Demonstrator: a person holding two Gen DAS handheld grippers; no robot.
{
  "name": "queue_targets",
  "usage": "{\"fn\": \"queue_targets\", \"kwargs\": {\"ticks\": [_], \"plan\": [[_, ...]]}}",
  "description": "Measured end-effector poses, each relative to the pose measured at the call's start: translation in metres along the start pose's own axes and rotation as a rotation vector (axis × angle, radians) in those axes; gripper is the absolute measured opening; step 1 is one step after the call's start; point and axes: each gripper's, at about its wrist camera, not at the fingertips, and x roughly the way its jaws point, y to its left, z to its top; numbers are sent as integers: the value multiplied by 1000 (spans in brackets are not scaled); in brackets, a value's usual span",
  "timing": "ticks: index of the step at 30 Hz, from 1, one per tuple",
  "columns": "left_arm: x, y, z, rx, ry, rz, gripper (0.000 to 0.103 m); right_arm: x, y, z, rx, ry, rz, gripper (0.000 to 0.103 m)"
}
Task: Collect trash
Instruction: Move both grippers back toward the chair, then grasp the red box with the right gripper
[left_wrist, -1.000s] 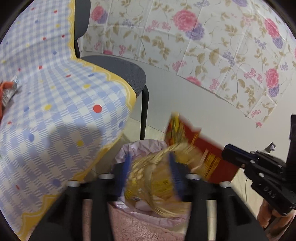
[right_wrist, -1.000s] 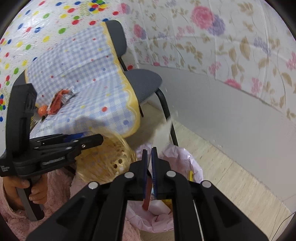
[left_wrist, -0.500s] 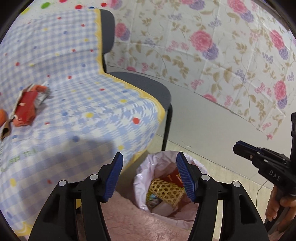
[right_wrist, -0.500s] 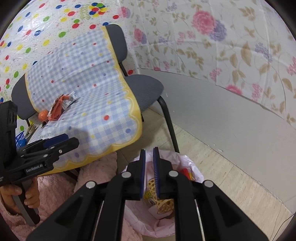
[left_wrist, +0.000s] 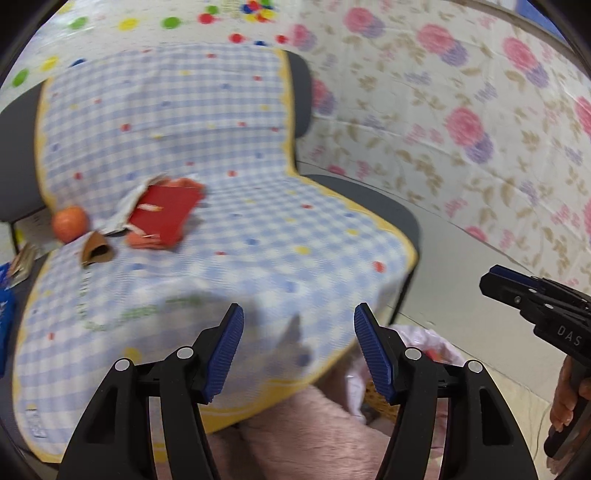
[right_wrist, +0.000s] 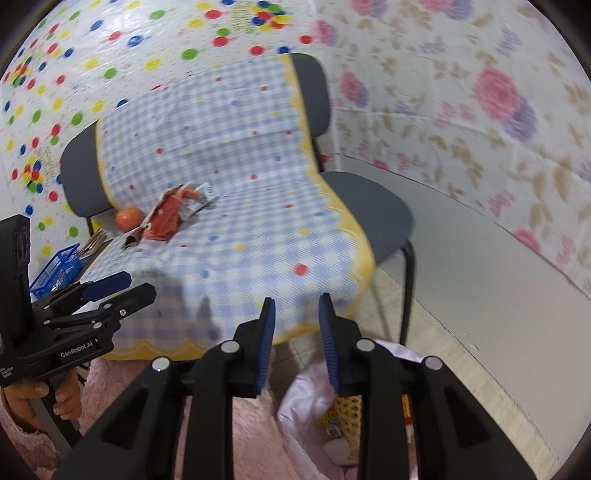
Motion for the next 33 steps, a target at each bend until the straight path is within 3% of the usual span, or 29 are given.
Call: {"fn": "queue_targets", "kwargs": {"ticks": [6, 8, 13, 18, 33], "plan": [[-6, 47, 5, -75, -19, 92, 67, 24, 36, 24, -73, 3, 65, 34], [-8, 66, 9, -100, -32, 134, 68, 33, 50, 34, -102, -3, 90, 43], [-16, 110, 23, -146, -68, 233, 69, 58, 80, 60, -146, -14, 145, 48], [-20, 148, 35, -193, -83, 324, 70, 91, 108, 85, -172, -4, 201, 48], [2, 214, 71, -223, -73, 455, 70, 190, 171, 161, -191, 21, 265, 48]]}}
